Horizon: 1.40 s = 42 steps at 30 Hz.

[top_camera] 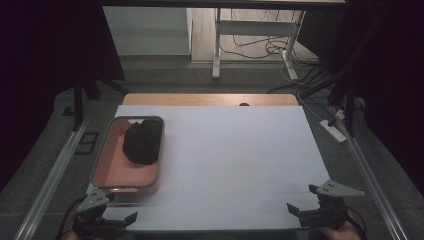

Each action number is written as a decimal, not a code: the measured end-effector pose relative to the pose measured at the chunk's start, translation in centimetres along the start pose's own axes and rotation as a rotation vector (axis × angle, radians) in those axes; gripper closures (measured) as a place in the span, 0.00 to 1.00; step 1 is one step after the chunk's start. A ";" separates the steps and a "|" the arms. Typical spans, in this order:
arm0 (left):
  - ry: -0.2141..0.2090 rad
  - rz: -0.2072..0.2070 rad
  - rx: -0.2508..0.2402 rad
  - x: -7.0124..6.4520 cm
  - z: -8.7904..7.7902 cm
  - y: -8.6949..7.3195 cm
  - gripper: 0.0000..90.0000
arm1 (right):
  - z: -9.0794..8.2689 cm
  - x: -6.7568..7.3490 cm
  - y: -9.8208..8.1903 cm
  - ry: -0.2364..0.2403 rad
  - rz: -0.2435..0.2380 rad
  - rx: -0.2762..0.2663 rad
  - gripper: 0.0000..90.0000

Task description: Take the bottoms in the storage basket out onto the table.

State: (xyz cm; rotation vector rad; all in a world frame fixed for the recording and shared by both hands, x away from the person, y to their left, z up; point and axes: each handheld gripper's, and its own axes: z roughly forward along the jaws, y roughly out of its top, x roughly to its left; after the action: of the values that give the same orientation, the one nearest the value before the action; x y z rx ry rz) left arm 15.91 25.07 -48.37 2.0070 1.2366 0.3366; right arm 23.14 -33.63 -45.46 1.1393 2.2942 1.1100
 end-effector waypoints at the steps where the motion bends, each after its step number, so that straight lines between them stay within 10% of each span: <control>1: 0.001 0.000 0.000 0.0 0.0 0.0 0.02 | 0.0 0.0 0.0 0.000 0.000 0.000 0.00; 42: -0.074 -0.031 -0.031 0.5 -0.3 0.4 0.02 | 0.5 0.1 0.2 -0.006 0.043 0.038 0.00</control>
State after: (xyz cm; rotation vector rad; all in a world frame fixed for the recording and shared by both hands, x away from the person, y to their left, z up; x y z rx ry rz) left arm 16.22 25.59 -47.96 1.9545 1.2076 0.2631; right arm 23.46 -33.25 -45.65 1.2099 2.3061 1.0811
